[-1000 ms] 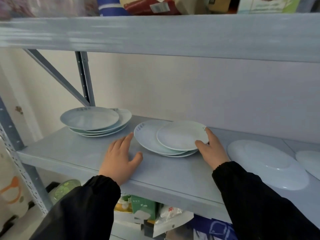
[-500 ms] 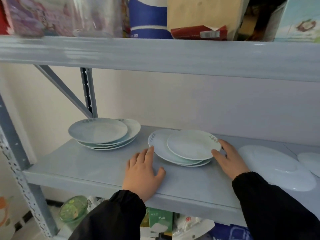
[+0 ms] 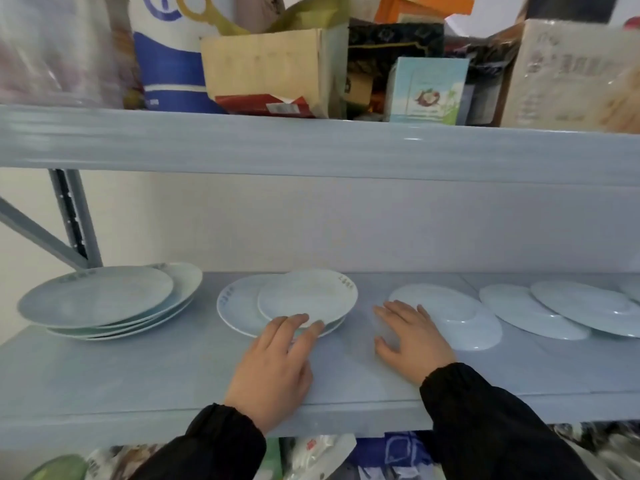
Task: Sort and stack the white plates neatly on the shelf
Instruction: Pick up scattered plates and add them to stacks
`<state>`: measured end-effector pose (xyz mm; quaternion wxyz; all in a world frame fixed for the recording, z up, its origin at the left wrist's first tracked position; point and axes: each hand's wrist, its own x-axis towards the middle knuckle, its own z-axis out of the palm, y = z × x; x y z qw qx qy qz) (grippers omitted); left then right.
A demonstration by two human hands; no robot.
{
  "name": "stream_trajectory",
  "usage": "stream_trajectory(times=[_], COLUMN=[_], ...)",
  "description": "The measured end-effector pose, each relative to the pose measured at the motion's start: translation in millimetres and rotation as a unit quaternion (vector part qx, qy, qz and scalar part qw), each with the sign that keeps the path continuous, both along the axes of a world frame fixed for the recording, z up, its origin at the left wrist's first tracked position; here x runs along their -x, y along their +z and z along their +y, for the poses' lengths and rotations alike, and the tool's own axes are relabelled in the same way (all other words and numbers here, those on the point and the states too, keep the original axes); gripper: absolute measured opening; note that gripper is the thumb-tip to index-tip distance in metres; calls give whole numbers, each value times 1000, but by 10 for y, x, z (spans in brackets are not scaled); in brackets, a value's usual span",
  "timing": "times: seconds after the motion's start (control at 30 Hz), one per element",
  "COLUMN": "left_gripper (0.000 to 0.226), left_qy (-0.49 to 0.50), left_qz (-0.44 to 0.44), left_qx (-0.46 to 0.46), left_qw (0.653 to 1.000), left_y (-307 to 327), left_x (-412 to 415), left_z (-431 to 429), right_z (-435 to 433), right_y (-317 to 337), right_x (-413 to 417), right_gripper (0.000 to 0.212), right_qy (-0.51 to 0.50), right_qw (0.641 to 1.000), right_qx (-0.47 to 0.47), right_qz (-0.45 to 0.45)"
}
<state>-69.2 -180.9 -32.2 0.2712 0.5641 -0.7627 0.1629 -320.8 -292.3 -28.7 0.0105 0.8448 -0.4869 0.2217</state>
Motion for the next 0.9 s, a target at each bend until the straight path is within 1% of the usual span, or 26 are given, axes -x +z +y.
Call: stream_trajectory(times=[0.07,0.17,0.33,0.43,0.57,0.63,0.7,0.8,0.9], left_gripper=[60,60,63,68,70,77,82,83,83], left_qy=[-26,-43,-32,-21,-21,-18,-12,-5,19], left_qz=[2,-2,-39,-44,-45,-44,-37,-18,-14], left_qx=[-21,-44,-99,-133,-150,-160,-165,-177,-226], left_qw=[999,998,994,990,987,986,986,984,974], left_y=[28,31,-52,-37,-19,-24,-38,-64,-107], left_x=[264,590,1045,1301,1697,1887,2057,2260,2348], left_z=[-113,-301,-592,-760,-970,-1088,-1231,-1380,-1424], right_z=[-12,-42,-148,-227,-330,-360,-387,-421,-443], right_y=[-14,-33,23,49,53,42,32,17,-8], right_x=[224,561,1144,1509,1951,2072,2106,2102,2121], right_gripper=[65,72,76,78,77,69,66,69,73], right_qy=[-15,-41,-84,-106,-120,-119,-102,-68,-47], right_qw=[1000,999,996,994,993,992,993,996,997], right_qx=[6,13,6,3,-14,-27,-42,-51,-56], right_qz=[5,5,18,22,-9,-26,-30,-37,-33])
